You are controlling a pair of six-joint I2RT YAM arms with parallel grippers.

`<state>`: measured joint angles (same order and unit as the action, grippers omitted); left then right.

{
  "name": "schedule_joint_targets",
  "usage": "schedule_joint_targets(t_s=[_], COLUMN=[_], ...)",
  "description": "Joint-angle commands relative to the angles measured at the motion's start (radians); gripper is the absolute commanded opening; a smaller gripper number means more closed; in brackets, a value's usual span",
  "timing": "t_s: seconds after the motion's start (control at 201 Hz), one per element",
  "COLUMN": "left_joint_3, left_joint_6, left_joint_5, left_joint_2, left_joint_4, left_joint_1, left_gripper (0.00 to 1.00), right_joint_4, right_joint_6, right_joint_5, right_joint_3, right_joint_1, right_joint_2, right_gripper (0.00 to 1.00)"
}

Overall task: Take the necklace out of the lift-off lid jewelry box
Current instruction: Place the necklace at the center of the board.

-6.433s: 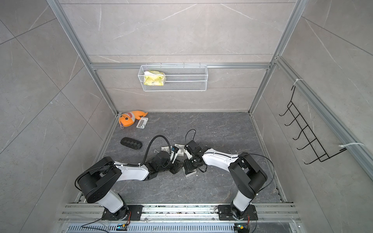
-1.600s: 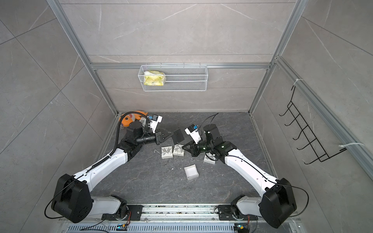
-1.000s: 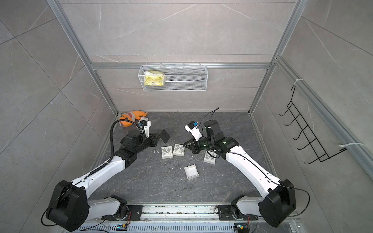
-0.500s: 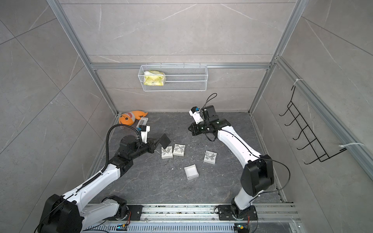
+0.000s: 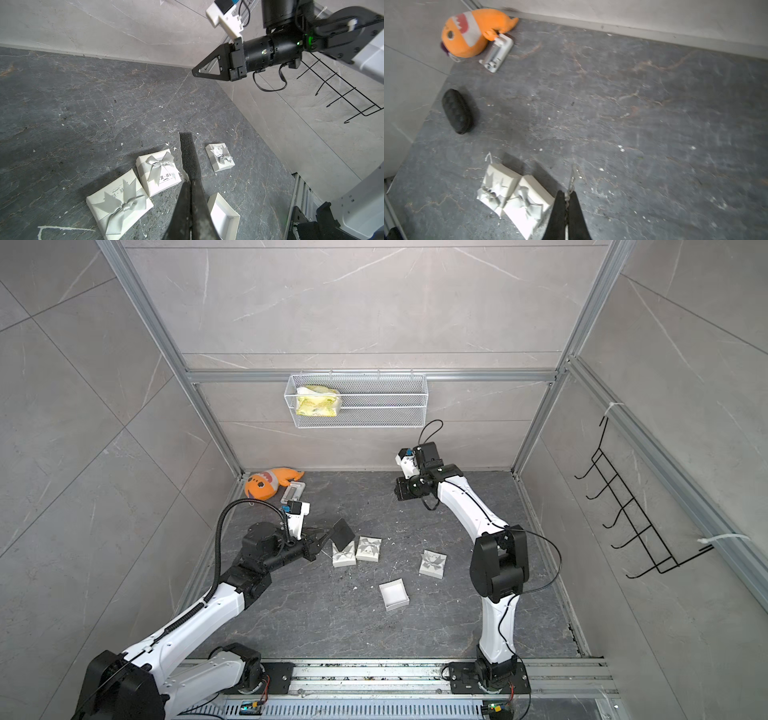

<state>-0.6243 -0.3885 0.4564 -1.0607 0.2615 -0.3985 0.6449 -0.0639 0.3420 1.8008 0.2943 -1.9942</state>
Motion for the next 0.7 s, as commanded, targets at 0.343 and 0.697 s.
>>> schedule_joint_targets(t_s=[0.343, 0.697], left_joint_3=[-0.026, -0.06], left_joint_6=[0.029, 0.015], left_joint_5=[0.103, 0.131], left_joint_2=[-0.032, -0.107], left_joint_4=[0.075, 0.092], left_joint_1=[0.0, 0.001], left_gripper=[0.0, 0.0], right_joint_4=[0.074, 0.135], right_joint_6=[-0.06, -0.059], right_joint_5=[-0.247, -0.366], right_joint_3=[-0.298, -0.348], right_joint_1=[-0.159, -0.177], right_joint_2=[0.06, 0.106], right_gripper=[0.03, 0.37])
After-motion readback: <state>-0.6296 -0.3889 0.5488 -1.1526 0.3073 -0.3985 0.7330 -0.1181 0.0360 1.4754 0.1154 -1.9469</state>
